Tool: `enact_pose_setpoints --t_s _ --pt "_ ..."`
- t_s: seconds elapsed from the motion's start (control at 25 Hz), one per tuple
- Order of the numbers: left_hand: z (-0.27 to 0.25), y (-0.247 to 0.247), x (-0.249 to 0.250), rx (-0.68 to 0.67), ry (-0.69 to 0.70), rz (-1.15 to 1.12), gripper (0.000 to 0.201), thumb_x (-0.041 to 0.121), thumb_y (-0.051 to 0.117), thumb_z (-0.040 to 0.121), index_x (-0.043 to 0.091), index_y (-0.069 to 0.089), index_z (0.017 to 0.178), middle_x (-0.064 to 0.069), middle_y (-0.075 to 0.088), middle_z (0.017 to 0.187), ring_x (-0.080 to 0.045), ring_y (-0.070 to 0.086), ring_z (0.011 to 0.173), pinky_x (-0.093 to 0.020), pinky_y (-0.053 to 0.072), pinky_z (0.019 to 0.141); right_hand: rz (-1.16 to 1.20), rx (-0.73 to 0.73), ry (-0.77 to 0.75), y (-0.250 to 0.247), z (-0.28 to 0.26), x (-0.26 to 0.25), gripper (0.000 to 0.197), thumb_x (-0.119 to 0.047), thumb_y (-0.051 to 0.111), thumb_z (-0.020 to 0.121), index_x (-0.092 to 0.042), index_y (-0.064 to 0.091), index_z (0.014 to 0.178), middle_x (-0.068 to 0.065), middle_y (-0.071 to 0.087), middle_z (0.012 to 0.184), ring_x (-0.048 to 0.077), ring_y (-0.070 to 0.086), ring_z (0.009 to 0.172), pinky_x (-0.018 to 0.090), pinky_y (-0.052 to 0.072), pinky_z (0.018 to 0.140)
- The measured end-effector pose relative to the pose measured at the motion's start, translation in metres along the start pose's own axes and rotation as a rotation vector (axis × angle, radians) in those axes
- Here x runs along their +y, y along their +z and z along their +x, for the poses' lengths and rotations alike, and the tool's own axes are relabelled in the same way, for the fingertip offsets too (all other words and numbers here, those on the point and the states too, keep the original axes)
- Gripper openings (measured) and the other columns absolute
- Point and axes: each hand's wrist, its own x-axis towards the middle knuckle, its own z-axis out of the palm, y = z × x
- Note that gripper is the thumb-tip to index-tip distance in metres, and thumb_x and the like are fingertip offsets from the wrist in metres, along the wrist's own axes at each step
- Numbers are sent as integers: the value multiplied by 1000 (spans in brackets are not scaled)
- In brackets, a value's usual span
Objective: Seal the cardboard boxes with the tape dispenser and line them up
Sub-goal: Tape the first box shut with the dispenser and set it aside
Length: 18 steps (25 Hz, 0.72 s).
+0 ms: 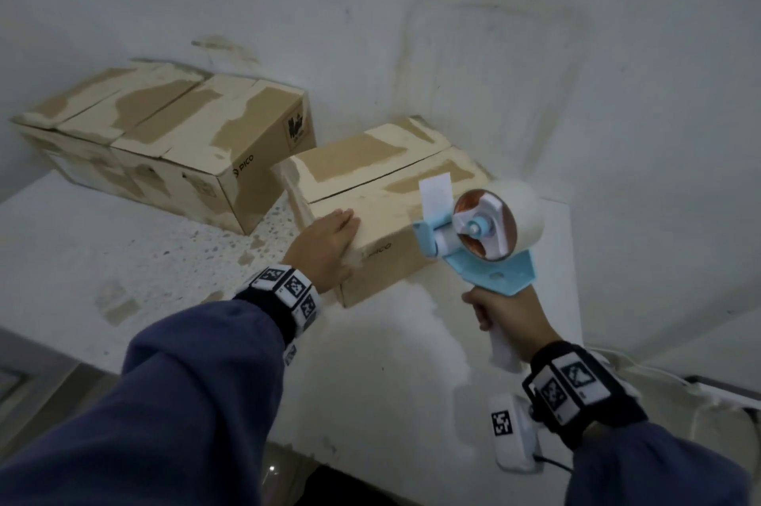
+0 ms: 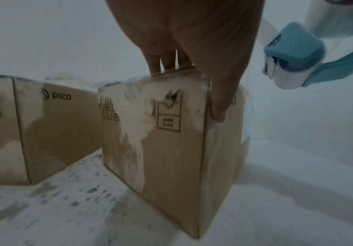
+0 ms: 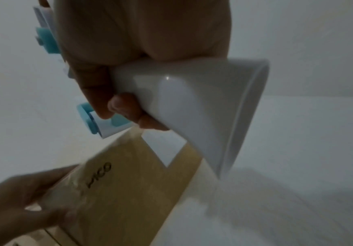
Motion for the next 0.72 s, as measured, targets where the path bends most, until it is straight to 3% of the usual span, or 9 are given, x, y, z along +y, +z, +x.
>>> enact_pose_setpoints --t_s 0.08,0.16,0.28,0.36,0.48,0.6,0.72 --pt "-2 -10 -9 33 -57 12 78 19 72 76 14 31 142 -11 35 140 -29 37 127 -35 37 102 11 16 -41 3 6 -14 29 13 58 75 -8 44 60 -2 43 39 10 38 35 20 31 38" --pt "-3 -20 -16 -15 -94 78 78 22 73 73 21 31 139 -8 37 131 -27 39 120 -36 40 95 14 21 -62 8 13 -23 24 12 58 75 -6 47 65 -1 44 40 10 39 36 19 31 37" --pt "4 -36 -19 -107 -91 150 93 53 71 66 26 24 142 -7 33 135 -28 34 126 -42 35 103 34 40 -72 16 24 -34 23 11 60 74 -5 48 63 0 45 40 13 39 37 20 31 37" --pt "16 -38 -10 -144 -18 209 98 67 57 74 24 11 149 -12 19 152 -30 21 140 -47 21 114 19 50 -81 21 31 -43 24 10 61 73 -6 48 62 0 46 41 14 40 38 21 32 38" --pt "31 -33 5 -253 185 332 78 50 37 94 20 -7 151 -9 -10 159 -29 -4 147 -49 8 117 25 79 -95 23 40 -61 22 9 60 74 -6 50 63 2 46 43 13 40 37 21 33 38" --pt "29 -39 0 -385 289 263 73 30 44 97 21 -5 151 -7 -9 160 -26 -2 148 -43 12 118 15 104 -104 21 49 -73 19 9 61 74 -5 51 65 5 46 46 14 40 39 23 33 39" --pt "34 -69 -10 -489 332 213 71 30 56 90 27 19 150 2 10 160 -19 17 146 -35 24 116 39 141 -92 18 61 -80 21 9 61 74 -5 50 62 6 45 46 16 39 39 24 32 38"
